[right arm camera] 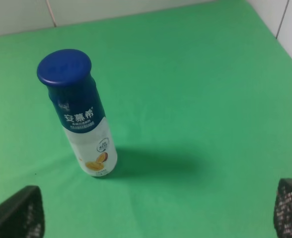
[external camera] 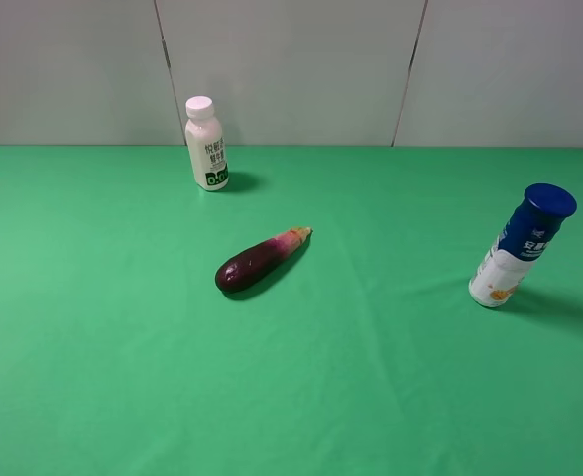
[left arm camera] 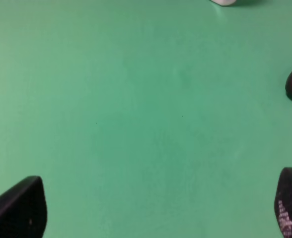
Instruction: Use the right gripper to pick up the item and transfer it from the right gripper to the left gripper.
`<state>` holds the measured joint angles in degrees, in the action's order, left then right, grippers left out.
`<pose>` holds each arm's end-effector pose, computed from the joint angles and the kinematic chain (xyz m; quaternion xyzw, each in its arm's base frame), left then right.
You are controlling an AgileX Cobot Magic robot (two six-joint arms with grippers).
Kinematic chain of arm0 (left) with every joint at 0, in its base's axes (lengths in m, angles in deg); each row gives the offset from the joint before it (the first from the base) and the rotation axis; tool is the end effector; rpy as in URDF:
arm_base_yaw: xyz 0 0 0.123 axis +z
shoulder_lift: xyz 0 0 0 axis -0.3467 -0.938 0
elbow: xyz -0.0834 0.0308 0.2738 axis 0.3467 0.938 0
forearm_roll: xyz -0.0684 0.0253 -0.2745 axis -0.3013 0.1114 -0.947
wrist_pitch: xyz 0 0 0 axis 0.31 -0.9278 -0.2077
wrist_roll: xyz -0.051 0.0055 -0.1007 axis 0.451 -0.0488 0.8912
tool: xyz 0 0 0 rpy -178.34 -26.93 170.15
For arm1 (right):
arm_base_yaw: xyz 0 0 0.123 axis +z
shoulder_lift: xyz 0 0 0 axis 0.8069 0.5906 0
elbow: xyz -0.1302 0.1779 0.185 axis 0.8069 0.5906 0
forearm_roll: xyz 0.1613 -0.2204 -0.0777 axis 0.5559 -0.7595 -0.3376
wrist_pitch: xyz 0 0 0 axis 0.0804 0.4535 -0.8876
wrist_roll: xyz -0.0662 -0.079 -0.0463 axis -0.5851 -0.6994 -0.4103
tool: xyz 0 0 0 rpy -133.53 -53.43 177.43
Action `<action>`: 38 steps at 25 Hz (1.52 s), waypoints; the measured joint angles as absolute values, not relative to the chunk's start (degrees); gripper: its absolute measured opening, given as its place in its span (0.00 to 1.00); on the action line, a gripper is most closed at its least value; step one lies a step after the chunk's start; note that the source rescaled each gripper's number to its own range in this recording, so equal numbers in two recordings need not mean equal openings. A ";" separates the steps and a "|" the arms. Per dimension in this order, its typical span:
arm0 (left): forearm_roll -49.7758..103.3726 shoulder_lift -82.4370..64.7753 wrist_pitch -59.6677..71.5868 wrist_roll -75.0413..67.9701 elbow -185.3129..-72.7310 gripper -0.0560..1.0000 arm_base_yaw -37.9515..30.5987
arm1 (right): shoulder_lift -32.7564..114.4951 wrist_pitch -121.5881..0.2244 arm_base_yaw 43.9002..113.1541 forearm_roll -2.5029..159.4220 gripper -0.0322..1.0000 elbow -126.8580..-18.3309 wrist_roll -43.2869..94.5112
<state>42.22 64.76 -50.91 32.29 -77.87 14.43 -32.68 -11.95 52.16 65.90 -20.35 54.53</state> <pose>0.0399 -0.0008 0.2822 0.0297 0.8514 -0.0180 0.5234 0.0432 -0.0091 0.2843 0.0568 0.8389 -0.0199 0.5410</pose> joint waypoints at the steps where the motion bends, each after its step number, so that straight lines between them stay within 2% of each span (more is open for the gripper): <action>1: 42.22 64.76 -50.91 32.29 -77.87 1.00 14.43 | -32.68 -11.95 52.16 65.90 1.00 -20.35 54.53; 35: 42.22 64.76 -50.91 32.29 -77.87 1.00 14.43 | -32.68 -12.03 52.16 67.25 1.00 -20.43 55.51; 38: 42.22 64.76 -50.91 32.29 -77.87 1.00 14.43 | -28.90 -11.94 52.16 67.53 1.00 -22.93 57.18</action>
